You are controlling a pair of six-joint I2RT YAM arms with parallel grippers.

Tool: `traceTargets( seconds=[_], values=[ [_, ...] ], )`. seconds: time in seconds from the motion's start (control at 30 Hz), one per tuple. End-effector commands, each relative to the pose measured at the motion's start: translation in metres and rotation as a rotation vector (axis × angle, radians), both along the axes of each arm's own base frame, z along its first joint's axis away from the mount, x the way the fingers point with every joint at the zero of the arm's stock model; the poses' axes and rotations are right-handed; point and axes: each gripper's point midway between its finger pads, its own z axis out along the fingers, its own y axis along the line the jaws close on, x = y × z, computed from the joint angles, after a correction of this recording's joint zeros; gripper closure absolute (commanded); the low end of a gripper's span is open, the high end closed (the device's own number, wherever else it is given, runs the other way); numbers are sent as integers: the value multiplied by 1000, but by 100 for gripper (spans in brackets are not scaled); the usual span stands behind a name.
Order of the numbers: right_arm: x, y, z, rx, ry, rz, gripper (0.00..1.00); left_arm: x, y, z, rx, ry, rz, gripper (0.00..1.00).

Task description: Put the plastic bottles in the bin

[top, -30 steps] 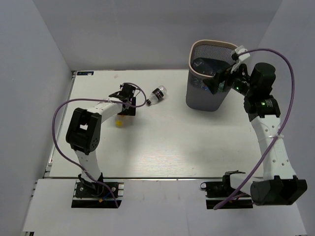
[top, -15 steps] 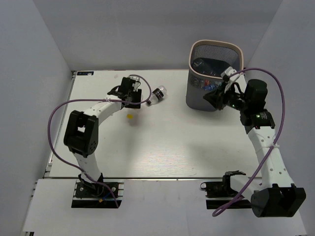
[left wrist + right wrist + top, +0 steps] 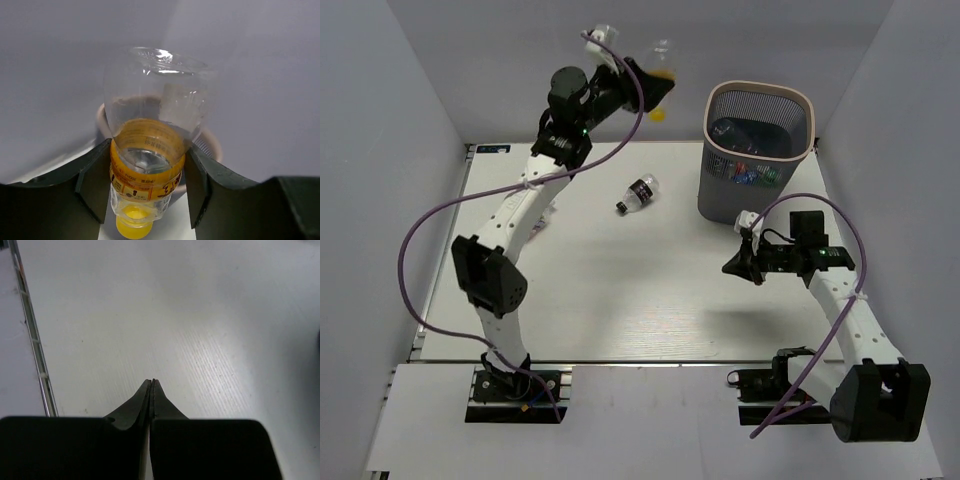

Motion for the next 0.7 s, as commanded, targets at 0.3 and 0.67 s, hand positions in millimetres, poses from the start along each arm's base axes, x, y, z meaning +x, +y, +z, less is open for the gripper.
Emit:
traceTargets(
  seconds=[0.3,0.67],
  values=[
    [-18,-9,-48,-81,61,18,100,-12,-100,63,-467,-103,-381,87],
    [-25,-9,-56,-71,77,3,66,-5,-143,28,-509,-1,-356,2]
  ],
)
